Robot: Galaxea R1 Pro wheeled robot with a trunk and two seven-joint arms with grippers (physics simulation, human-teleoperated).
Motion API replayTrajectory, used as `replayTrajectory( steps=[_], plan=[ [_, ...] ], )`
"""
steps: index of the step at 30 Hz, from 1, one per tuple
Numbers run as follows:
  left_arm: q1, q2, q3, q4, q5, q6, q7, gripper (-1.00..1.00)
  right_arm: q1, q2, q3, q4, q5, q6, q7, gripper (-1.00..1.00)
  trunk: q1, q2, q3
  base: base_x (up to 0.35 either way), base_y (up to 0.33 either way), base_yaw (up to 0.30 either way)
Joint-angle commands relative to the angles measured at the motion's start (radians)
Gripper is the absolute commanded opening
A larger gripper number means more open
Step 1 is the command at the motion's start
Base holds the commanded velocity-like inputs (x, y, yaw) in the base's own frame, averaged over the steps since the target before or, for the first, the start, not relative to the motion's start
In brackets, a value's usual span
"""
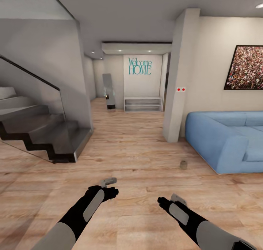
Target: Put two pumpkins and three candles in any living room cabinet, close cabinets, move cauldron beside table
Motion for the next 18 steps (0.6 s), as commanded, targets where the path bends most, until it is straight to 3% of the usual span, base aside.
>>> replayTrajectory(
  steps=[1, 9, 18],
  plan=[
    [-0.001, 0.0, -0.003, -0.001, 0.011, 0.001, 0.009, 1.0, -0.001, -0.001, 0.006, -0.003, -0.002, 0.004, -0.007, 1.0, 0.001, -0.001, -0.001, 0.333, 0.0, -0.001],
    [-0.001, 0.0, -0.003, -0.001, 0.012, 0.001, 0.008, 1.0, -0.001, -0.001, 0.006, -0.003, -0.002, 0.002, -0.007, 1.0, 0.001, -0.001, 0.0, 0.334, 0.0, -0.149],
    [-0.001, 0.0, -0.003, -0.002, 0.011, 0.001, 0.009, 1.0, -0.001, -0.004, 0.007, -0.003, -0.002, 0.003, -0.004, 1.0, 0.001, -0.001, 0.001, 0.334, 0.0, -0.024]
  ],
)
